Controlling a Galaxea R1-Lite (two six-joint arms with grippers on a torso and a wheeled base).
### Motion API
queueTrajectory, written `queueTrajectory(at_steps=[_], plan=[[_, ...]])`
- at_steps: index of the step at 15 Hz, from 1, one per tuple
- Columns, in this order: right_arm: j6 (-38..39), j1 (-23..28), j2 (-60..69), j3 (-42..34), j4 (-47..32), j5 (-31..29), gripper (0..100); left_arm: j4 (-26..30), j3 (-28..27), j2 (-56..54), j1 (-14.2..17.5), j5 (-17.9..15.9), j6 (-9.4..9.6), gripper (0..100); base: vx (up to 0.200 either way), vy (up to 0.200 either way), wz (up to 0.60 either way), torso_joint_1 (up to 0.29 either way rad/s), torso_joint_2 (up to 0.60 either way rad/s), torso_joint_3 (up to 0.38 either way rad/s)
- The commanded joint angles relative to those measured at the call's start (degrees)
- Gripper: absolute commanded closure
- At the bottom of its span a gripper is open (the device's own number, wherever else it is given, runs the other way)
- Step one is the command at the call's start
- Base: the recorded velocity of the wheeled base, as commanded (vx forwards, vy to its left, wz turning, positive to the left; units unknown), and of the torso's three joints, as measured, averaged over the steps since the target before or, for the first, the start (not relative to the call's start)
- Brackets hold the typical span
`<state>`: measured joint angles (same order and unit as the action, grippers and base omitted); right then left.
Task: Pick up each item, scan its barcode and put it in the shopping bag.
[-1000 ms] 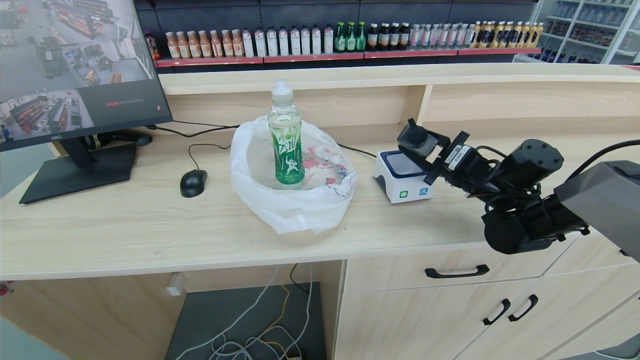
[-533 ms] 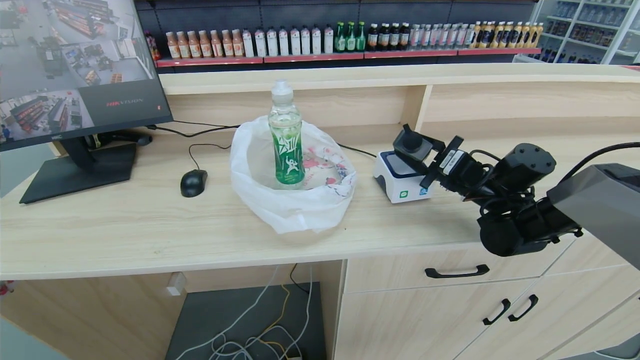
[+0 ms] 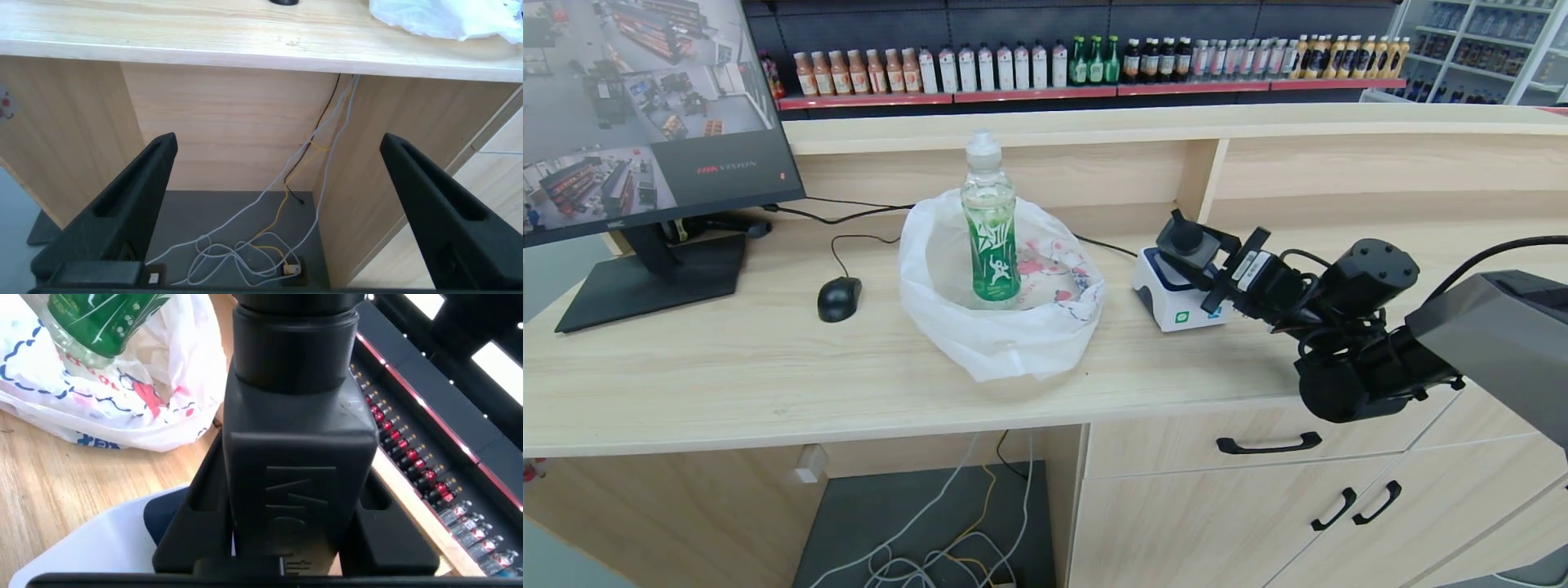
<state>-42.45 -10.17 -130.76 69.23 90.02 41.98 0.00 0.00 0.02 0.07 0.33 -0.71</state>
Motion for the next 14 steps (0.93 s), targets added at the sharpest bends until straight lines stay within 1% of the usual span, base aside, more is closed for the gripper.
queueTrajectory(at_steps=[1,6,11,12,14], plan=[[0.00,-0.03,-0.20,0.03,-0.02,0.03,100,0.00,0.00,-0.02,0.01,0.02,-0.08,0,0.000,0.000,0.00,0.000,0.00,0.000],[0.00,-0.20,-0.46,0.64,-0.02,0.12,100,0.00,0.00,-0.02,0.01,0.02,-0.08,0,0.000,0.000,0.00,0.000,0.00,0.000],[1.05,-0.20,3.05,0.38,-0.02,-0.94,100,0.00,0.00,-0.02,0.01,0.02,-0.08,0,0.000,0.000,0.00,0.000,0.00,0.000],[2.28,-0.82,4.02,-0.94,-0.02,-2.70,100,0.00,0.00,-0.02,0.01,0.02,-0.08,0,0.000,0.000,0.00,0.000,0.00,0.000],[4.13,-1.96,7.97,-3.49,-0.02,-8.15,100,0.00,0.00,-0.02,0.01,0.02,-0.08,0,0.000,0.000,0.00,0.000,0.00,0.000]])
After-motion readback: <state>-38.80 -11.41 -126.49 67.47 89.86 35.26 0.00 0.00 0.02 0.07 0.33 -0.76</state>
